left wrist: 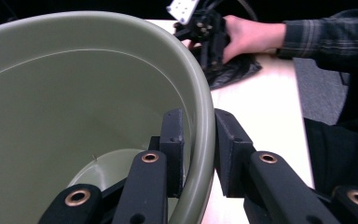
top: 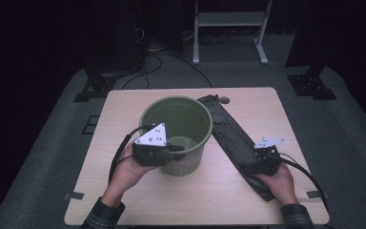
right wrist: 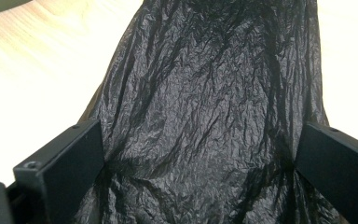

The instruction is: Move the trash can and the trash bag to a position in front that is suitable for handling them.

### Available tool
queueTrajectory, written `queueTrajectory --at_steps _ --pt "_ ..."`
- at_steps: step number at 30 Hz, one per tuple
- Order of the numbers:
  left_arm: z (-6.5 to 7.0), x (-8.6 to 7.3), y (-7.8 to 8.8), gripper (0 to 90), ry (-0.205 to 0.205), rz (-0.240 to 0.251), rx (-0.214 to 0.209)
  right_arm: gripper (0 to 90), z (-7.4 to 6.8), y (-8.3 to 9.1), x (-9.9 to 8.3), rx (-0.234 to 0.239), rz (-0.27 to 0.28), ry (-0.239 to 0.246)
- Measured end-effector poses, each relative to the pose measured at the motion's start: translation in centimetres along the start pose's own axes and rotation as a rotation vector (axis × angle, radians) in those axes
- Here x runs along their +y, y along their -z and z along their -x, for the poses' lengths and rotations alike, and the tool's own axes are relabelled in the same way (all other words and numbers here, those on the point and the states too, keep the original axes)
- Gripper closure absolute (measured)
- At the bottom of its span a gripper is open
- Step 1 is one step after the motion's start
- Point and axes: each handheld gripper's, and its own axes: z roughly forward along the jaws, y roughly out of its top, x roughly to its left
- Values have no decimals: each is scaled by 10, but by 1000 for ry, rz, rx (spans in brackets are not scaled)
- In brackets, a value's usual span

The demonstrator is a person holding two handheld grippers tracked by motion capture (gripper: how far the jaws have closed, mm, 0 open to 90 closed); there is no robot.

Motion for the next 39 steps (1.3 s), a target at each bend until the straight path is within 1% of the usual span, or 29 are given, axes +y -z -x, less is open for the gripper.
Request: queueTrajectory --at_steps 5,9,11,14,16,17,19,20,21,22,23,24,25,26,28,29,31,33,35,37,39 --pt "14 1 1 743 -16 1 -22 0 0 0 0 -1 0 1" --pt "23 3 1 743 -21 1 -38 0 0 0 0 -1 0 0" --pt "26 3 0 743 -22 3 -46 0 0 0 0 -1 0 0" --pt "26 3 1 738 -17 -3 -50 0 0 0 0 -1 0 0" --pt "25 3 1 720 0 4 -48 0 0 0 0 -2 0 0" --pt "24 3 2 708 7 11 -57 0 0 0 0 -2 0 0" --pt "22 4 5 595 42 31 -63 0 0 0 0 -2 0 0" --pt "20 5 7 553 48 25 -63 0 0 0 0 -2 0 0" --pt "19 6 9 505 58 27 -53 0 0 0 0 -2 0 0" --pt "17 7 10 433 71 34 -54 0 0 0 0 -2 0 0" --pt "15 8 11 405 86 44 -61 0 0 0 0 -2 0 0" --pt "12 9 15 370 106 71 -61 0 0 0 0 -2 0 0" --pt "10 10 17 326 117 82 -65 0 0 0 0 -2 0 0" --pt "8 10 19 286 128 94 -63 0 0 0 0 -2 0 0" --pt "3 10 23 216 148 118 -45 0 0 0 0 -2 0 0" --pt "0 10 25 187 157 120 -46 0 0 0 0 -2 0 0" --pt "-7 9 30 143 170 139 -24 0 0 0 0 -2 0 0" --pt "-16 5 36 86 184 160 -6 0 0 0 0 -2 0 0" --pt "-23 1 41 72 197 192 11 0 0 0 0 -2 0 0" --pt "-30 -3 47 29 209 208 32 0 0 0 0 -2 0 0" --pt "-36 -8 53 9 209 218 55 0 0 0 0 -2 0 0"
